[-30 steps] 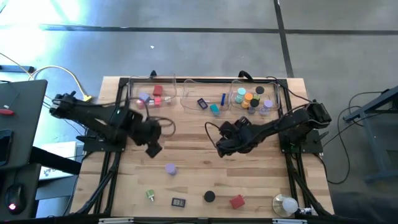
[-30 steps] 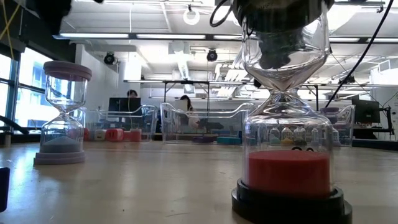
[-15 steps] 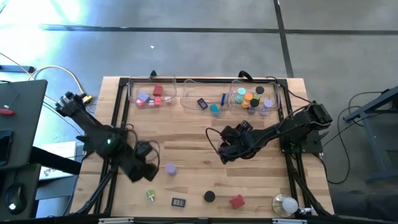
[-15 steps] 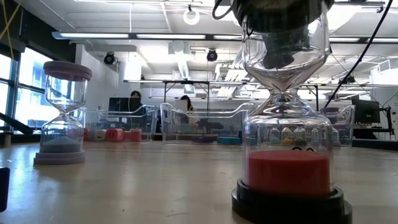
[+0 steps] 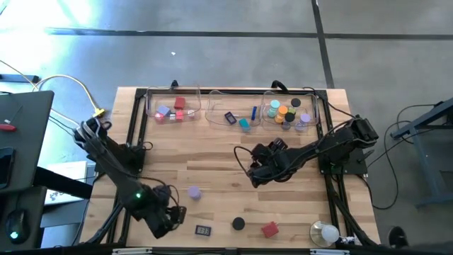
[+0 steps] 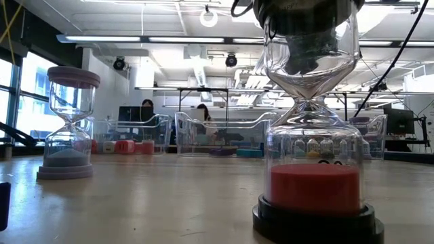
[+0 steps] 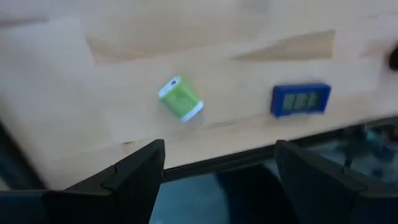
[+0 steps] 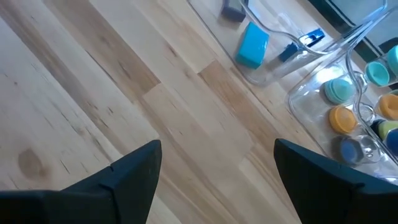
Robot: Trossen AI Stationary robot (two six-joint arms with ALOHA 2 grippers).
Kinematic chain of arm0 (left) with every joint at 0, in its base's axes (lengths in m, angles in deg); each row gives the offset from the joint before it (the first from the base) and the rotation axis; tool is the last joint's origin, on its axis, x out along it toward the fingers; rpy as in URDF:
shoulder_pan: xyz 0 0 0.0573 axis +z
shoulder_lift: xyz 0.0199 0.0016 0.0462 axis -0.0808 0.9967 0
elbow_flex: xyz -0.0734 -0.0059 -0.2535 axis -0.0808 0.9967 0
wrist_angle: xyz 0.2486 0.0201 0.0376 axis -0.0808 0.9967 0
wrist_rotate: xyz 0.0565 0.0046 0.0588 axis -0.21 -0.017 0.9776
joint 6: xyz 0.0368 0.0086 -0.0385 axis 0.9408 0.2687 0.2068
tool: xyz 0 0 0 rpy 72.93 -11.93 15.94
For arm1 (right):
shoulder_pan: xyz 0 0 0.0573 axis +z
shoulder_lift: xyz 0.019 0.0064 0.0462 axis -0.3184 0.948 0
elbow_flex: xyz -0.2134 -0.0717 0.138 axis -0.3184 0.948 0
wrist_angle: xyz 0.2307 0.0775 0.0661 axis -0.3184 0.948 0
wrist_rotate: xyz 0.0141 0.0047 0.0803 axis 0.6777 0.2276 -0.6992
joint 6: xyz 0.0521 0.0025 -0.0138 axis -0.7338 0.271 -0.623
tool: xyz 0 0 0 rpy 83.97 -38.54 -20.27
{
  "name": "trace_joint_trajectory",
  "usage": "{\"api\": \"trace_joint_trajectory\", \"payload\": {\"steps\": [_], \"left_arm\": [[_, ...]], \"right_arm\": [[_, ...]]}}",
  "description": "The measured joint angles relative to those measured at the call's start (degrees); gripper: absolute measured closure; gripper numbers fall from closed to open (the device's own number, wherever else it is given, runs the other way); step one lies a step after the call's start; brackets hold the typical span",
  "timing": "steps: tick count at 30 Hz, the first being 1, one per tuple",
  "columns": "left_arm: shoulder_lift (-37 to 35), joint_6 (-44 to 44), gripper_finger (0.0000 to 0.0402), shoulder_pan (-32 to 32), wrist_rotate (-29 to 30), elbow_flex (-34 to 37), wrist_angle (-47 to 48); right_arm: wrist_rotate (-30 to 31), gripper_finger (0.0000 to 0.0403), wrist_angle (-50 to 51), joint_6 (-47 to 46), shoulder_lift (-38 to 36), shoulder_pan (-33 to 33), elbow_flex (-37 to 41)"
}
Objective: Pick & Place Office items
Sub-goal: Put the green charger adapter into the left transparent bin
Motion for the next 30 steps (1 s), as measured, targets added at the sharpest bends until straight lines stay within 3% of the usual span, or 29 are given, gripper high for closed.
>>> {"api": "trace_joint_trajectory", "payload": {"steps": [9,19,30], "left_arm": [[8.0,-7.6,0.0106,-0.7,-6.0,0.0,-3.0],[11.6,-9.0,0.0107,-0.1,-4.2,0.0,1.3],[14.4,-10.0,0.0107,-0.3,-6.2,0.1,1.9]], "right_arm": [[1.8,0.0103,-2.7,0.5,0.0,-0.5,0.0],[3.5,0.0103,-6.7,1.9,0.0,-1.1,0.0],[3.4,0.0103,-6.9,1.9,0.0,-1.1,0.0]]}}
